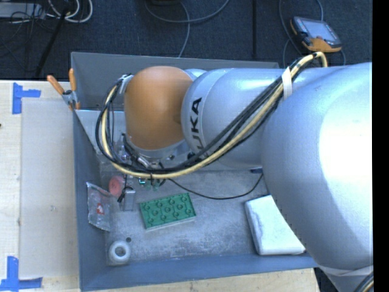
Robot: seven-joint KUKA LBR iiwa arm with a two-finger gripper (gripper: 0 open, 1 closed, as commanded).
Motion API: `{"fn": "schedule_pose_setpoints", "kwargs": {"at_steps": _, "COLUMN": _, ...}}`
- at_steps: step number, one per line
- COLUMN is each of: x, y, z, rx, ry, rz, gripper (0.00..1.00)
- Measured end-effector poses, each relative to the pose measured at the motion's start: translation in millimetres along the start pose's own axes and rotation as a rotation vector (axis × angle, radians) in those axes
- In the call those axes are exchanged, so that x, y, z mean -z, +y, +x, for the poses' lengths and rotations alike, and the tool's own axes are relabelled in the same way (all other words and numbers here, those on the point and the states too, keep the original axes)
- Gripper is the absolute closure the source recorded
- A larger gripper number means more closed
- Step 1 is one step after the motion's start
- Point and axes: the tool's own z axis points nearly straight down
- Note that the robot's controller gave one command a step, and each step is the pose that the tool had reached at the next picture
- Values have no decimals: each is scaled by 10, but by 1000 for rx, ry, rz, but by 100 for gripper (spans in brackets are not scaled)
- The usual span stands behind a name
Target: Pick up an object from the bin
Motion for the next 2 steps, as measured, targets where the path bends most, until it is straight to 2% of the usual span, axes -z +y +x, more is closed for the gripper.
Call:
{"fn": "schedule_pose_setpoints", "kwargs": {"at_steps": 1, "x": -763, "y": -45, "z": -348, "rx": 590, "ry": -7, "rz": 0, "gripper": 0}}
{"fn": "schedule_pose_setpoints", "kwargs": {"at_steps": 2, "x": -744, "y": -45, "z": -357, "rx": 586, "ry": -9, "rz": 0, "gripper": 100}}
